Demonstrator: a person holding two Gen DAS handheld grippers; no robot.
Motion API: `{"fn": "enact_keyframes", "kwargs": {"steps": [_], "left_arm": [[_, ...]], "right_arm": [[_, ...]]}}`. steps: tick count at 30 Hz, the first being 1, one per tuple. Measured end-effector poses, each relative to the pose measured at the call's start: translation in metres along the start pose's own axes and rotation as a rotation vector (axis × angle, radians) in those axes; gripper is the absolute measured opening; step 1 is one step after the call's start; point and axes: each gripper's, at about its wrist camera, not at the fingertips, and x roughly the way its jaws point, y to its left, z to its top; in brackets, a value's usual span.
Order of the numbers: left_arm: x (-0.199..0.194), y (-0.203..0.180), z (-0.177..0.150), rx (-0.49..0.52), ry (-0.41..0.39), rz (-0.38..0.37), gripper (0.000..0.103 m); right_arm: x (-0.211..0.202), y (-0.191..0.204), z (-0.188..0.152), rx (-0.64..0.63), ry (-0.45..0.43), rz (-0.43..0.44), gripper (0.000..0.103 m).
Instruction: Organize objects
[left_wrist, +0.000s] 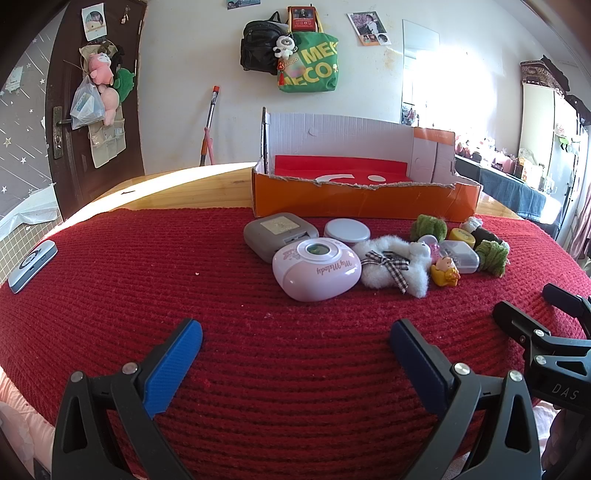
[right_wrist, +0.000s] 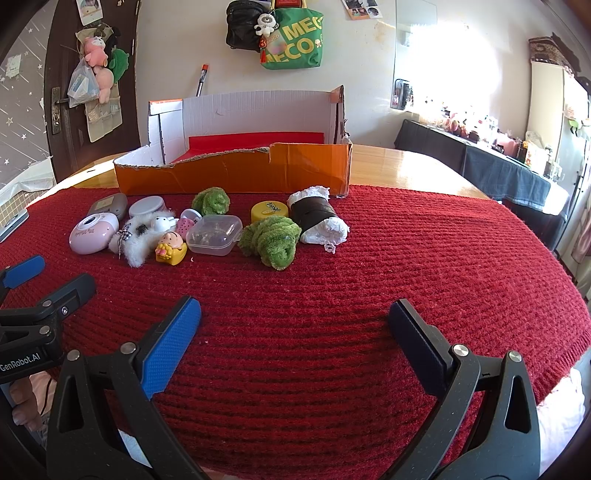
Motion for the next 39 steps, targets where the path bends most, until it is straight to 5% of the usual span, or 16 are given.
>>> {"fn": "enact_keyframes", "kwargs": {"steps": [27,39], "left_arm": [[0.0,0.002,0.004,0.001,0.012,-0.003,0.103],[0.002,0.009,0.036,-0.023,0.036,-0.048,0.103]], "right_arm": [[0.0,0.002,0.0,0.0,0.003,0.005,0.103],[-0.005,-0.01,0.043,0.009,-0.018,0.003,0.103]]}}
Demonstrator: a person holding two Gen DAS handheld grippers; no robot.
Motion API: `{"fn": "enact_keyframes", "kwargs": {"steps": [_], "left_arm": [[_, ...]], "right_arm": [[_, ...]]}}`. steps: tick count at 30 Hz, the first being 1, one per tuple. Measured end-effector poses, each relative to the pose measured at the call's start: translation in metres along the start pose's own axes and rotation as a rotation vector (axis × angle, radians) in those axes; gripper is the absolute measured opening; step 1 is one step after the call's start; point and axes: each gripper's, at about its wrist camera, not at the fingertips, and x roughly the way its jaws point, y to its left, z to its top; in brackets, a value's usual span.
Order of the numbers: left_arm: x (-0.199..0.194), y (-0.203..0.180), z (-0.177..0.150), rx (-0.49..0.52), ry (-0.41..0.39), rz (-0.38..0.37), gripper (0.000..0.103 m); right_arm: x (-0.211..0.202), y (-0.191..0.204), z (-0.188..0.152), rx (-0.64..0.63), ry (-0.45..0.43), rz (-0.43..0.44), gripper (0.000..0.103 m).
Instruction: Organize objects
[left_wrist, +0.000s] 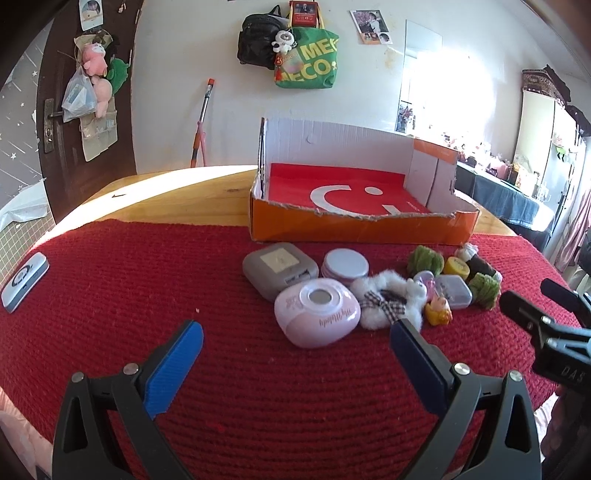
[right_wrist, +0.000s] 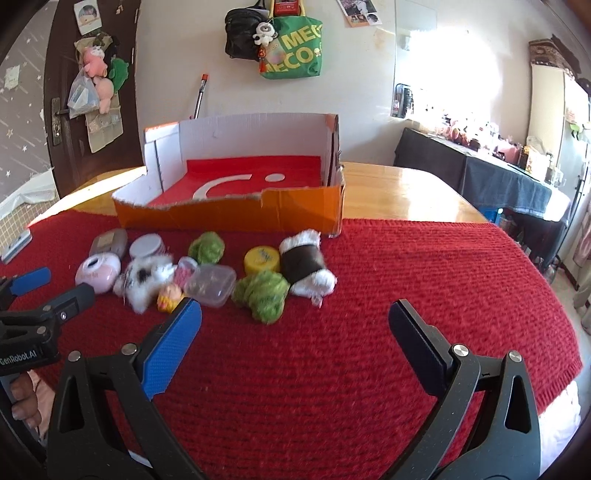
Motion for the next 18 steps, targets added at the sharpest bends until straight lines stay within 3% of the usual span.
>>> {"fn": "enact_keyframes", "kwargs": {"steps": [7,18], "left_arm": [[0.013,0.0,0.02,0.029,0.05,-0.002,0.103],[0.033,0.009,0.026,0.046,0.155,-0.021,0.1]], "right_arm": [[0.018,-0.019,0.028,0.012,0.028,-0.028,0.103],[0.069,-0.038,0.044,-0.004,0.216,-0.007,0.103]]}}
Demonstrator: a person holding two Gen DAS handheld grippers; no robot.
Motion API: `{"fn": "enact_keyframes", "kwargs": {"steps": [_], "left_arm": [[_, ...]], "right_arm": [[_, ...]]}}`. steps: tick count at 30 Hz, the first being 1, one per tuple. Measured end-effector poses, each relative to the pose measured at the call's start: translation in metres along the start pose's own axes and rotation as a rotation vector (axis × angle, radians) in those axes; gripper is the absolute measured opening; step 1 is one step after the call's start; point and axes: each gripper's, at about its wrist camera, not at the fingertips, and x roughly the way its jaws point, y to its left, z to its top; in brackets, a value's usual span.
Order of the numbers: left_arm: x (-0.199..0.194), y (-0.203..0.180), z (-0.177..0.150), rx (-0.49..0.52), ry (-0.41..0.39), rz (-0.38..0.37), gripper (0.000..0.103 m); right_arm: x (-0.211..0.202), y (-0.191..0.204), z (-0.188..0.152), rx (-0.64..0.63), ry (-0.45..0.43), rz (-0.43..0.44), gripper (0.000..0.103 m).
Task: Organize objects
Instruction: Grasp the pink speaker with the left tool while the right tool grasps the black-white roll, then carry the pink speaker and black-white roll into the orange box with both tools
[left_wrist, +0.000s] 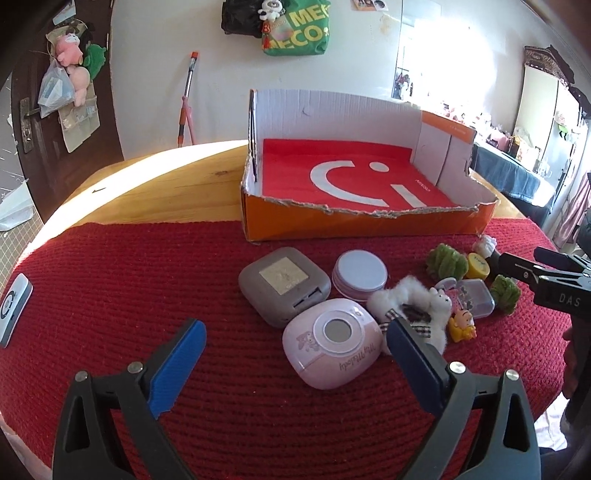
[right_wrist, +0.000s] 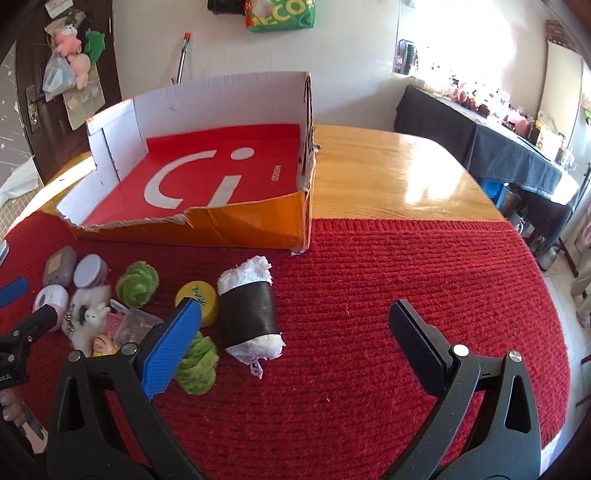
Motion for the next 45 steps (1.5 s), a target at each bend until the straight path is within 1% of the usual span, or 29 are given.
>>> {"fn": "enact_keyframes", "kwargs": {"steps": [3,5,7,11,13,14,15,17,18,19,20,21,23,24,26,27,29,32,35,39,45], "left_arm": [[0.005,0.002,0.0,0.004,0.021,-0.01,0.099],[0.006,0.003,0.0,0.003,0.03,-0.017,0.098],[0.009,0.002,0.0,0.009,0.043,-0.029,0.093],[0.01,0.001,0.0,0.013,0.048,-0.044,0.091],[0.01,0.0,0.0,0.016,0.049,-0.05,0.088],[0.01,0.0,0.0,0.018,0.049,-0.054,0.086],[0.009,-0.001,0.0,0.021,0.049,-0.06,0.083],[0.009,-0.004,0.001,0.029,0.048,-0.072,0.077],[0.009,-0.005,0.001,0.034,0.046,-0.077,0.073],[0.009,-0.006,0.001,0.039,0.044,-0.086,0.07],[0.008,-0.007,0.002,0.042,0.044,-0.088,0.069],[0.008,-0.008,0.002,0.043,0.044,-0.09,0.068],[0.008,-0.008,0.002,0.04,0.044,-0.105,0.062],[0.008,-0.008,0.002,0.039,0.044,-0.109,0.058],[0.008,-0.009,0.002,0.044,0.045,-0.106,0.057],[0.008,-0.009,0.002,0.043,0.045,-0.107,0.057],[0.006,-0.008,0.001,0.033,0.041,-0.115,0.057],[0.002,-0.009,0.001,0.039,0.032,-0.117,0.057],[-0.006,-0.011,0.001,0.05,0.008,-0.118,0.057],[-0.016,-0.015,0.003,0.073,-0.029,-0.113,0.057],[-0.021,-0.014,0.006,0.075,-0.042,-0.113,0.057]], "right_arm": [[0.007,-0.001,-0.001,-0.006,0.026,0.008,0.103],[0.013,-0.001,0.001,-0.007,0.049,0.033,0.103],[0.017,-0.004,0.002,-0.002,0.067,0.054,0.102],[0.025,-0.01,0.005,0.017,0.103,0.113,0.096],[0.025,-0.012,0.005,0.017,0.108,0.131,0.095],[0.025,-0.012,0.004,0.01,0.107,0.134,0.092],[0.022,-0.012,0.003,0.003,0.106,0.136,0.09],[0.019,-0.01,0.003,-0.016,0.105,0.152,0.079],[0.018,-0.01,0.003,-0.023,0.106,0.161,0.075],[0.017,-0.01,0.002,-0.026,0.107,0.168,0.068],[0.017,-0.01,0.002,-0.033,0.113,0.176,0.062],[0.017,-0.007,0.001,-0.051,0.117,0.178,0.061],[0.015,-0.002,-0.002,-0.088,0.105,0.165,0.051],[0.013,0.0,-0.003,-0.101,0.102,0.166,0.048],[0.011,0.004,-0.004,-0.11,0.099,0.19,0.033],[0.01,0.005,-0.005,-0.109,0.098,0.201,0.033],[0.008,0.006,-0.006,-0.118,0.087,0.189,0.032],[0.007,0.004,-0.005,-0.101,0.081,0.198,0.032],[0.004,0.003,-0.004,-0.096,0.069,0.184,0.032],[-0.006,0.001,-0.001,-0.09,0.047,0.19,0.032],[-0.014,0.002,0.004,-0.089,0.032,0.198,0.032]]}}
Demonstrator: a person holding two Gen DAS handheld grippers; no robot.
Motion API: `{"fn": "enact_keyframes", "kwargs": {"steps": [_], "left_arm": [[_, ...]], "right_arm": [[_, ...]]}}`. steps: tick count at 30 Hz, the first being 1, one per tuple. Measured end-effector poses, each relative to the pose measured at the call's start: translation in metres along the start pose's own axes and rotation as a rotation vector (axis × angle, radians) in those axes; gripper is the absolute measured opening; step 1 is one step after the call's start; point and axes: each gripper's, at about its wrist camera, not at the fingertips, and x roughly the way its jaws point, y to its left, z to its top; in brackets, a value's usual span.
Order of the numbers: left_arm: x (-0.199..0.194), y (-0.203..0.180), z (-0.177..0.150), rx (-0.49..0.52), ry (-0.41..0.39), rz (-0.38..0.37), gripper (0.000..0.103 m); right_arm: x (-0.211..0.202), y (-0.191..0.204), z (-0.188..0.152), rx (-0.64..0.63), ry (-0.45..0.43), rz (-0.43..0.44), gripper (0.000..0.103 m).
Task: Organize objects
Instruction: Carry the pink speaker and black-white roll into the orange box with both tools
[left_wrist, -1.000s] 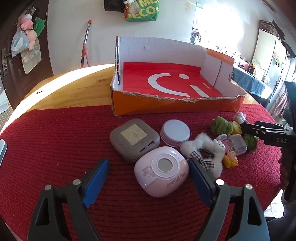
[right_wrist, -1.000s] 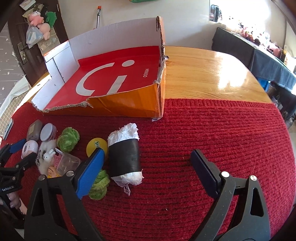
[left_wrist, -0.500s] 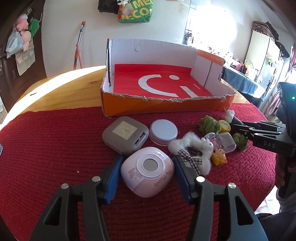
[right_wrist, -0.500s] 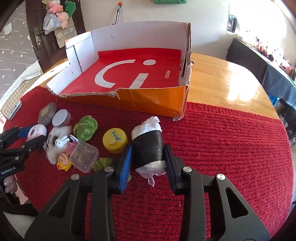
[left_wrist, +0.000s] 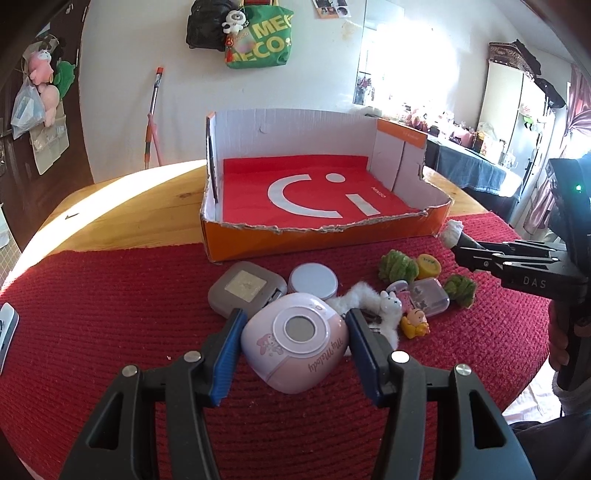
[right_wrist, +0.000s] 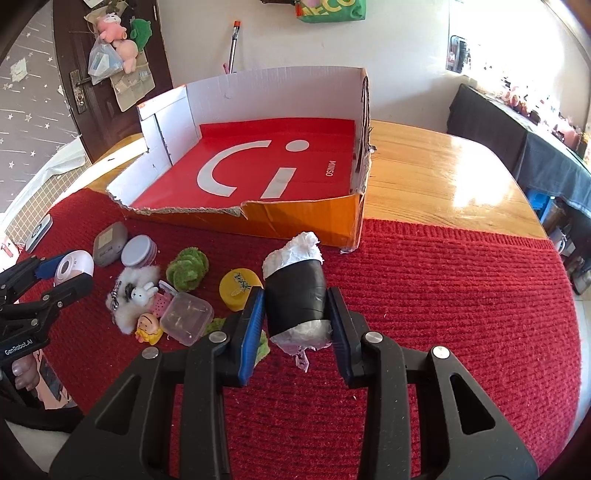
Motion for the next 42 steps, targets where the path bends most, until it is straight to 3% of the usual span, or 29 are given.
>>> {"fn": "enact_keyframes", "kwargs": {"steps": [9,18,27,42], "left_arm": [[-0.017,0.011,0.037,0.002,-0.067,-0.02,0.057],[0.003,0.024,0.094,0.033,-0.045,-0.064,0.057],[0.068,0.033,0.127,0.07,0.141,-0.113,0.057],[0.119,0.027,0.129,0.18,0.293,-0.095,0.057]], "right_arm": [[-0.024,0.0,0.016,0.003,-0.069,0.025,0.032],[-0.027,0.004,0.063,-0.06,-0.108,0.023,0.032],[0.025,0.001,0.109,-0.105,0.029,0.057,0.032],[0.085,-0.002,0.115,-0.163,0.235,0.064,0.032]]}}
